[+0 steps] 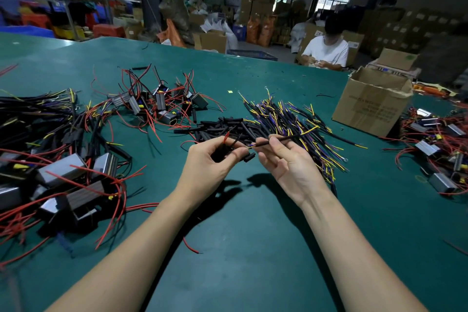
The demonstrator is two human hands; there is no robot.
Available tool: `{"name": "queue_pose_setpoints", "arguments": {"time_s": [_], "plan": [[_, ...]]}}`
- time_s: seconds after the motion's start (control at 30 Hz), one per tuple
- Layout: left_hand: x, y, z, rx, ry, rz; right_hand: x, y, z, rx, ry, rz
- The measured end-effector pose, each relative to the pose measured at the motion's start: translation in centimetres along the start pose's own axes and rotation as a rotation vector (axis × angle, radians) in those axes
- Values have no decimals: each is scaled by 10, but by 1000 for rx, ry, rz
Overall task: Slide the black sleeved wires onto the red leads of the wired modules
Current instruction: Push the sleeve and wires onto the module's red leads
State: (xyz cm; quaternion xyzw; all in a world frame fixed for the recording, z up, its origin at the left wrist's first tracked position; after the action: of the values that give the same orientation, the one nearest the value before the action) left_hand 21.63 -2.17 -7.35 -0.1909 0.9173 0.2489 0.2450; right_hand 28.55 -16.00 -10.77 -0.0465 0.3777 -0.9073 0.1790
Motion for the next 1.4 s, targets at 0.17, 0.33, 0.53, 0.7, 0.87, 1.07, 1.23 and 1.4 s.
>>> {"name": "queue_pose_setpoints", "arguments": {"time_s": [0.17,0.33,0.53,0.7,0.87,1.07,1.23,1.4], "plan": [[0,3,5,-27,32,-20,0,4,-4,52,-29,-21],[0,2,9,-11,61,-8,0,3,-7,37,-41,-8],[1,0,10,-3,86,9,1,1,-3,128,-12,28],[0,0,10,-5,111,18,3,-6,2,274,47,68],[2,1,6,0,103,28,4,-9,1,282,58,73],[2,2,4,-16,99,27,5,-11,0,289,61,70],[3,3,5,-21,100,26,4,-11,-2,282,53,66],[3,3,4,-24,88,17,3,-9,-4,265,33,65]]}}
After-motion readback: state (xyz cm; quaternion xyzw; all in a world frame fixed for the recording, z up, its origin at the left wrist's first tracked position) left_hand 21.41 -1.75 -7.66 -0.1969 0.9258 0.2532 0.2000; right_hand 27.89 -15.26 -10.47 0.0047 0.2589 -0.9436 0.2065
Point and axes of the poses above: each hand's wrist, its own x-axis away from the middle knuckle, its own y-axis out of the back of the hand, z = x × y, the point moved 10 cm from there along -x, towards the middle knuckle, and after that the axes turned 13 degrees about -x, right-handed, at the moved point
